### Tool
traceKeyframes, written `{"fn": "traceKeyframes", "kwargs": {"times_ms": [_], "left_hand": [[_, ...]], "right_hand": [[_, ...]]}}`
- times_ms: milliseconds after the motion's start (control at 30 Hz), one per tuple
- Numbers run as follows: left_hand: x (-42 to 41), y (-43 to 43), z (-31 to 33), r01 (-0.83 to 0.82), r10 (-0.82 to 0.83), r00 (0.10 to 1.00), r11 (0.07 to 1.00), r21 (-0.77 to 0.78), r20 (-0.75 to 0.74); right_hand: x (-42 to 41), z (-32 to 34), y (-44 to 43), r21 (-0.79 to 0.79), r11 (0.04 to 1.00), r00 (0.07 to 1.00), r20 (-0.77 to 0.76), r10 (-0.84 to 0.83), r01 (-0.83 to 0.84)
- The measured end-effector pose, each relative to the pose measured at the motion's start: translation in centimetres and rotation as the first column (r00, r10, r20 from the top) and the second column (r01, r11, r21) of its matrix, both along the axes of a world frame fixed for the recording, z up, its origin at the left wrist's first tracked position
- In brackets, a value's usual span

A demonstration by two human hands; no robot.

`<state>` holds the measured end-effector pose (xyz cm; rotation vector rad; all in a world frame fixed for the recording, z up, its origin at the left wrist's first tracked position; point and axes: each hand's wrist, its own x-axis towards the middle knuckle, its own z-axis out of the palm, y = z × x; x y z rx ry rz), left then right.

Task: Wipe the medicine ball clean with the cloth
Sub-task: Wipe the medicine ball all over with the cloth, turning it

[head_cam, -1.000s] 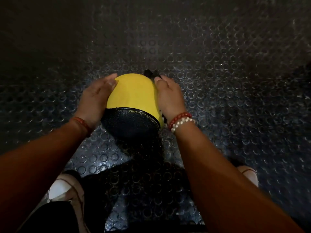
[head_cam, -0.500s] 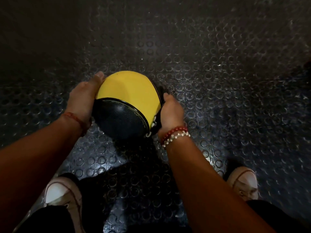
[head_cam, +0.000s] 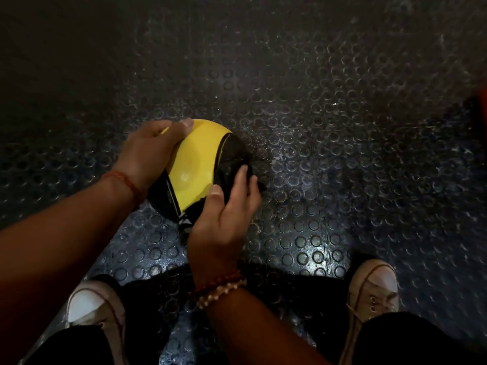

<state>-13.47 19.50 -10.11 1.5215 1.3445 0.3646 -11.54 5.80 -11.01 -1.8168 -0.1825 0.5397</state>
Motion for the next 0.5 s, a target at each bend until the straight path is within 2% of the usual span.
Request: {"fn": "traceKeyframes", "kwargs": {"times_ms": [167, 300, 367, 433, 500], "left_hand": [[-0.4, 0.0, 0.2, -0.029, 0.029, 1.0, 0.999, -0.022, -0.002], [-1.3, 0.3, 0.2, -0.117, 0.128, 0.989, 0.982, -0.148, 0.068], [-1.8, 0.4, 0.2, -0.112, 0.128, 0.988, 0.978, -0.175, 0.084], [-1.9, 0.4, 0.1, -0.112, 0.129, 0.988, 0.978, -0.175, 0.088], [-1.6, 0.5, 0.2, -0.142, 0.156, 0.985, 0.975, -0.172, 0.069]], "right_hand": [[3.2, -0.6, 0.8, -0.092, 0.97, 0.947, 0.213, 0.241, -0.226], [6.9, -0.9, 3.1, -0.138, 0.93, 0.911, 0.195, 0.363, -0.341], [8.6, -1.5, 4.6, -0.129, 0.929, 0.929, 0.088, 0.359, -0.347], [10.3, -2.4, 5.5, -0.088, 0.947, 0.944, -0.155, 0.292, -0.308], [11.2, -3.1, 5.3, -0.08, 0.969, 0.895, -0.408, 0.182, -0.233]]}}
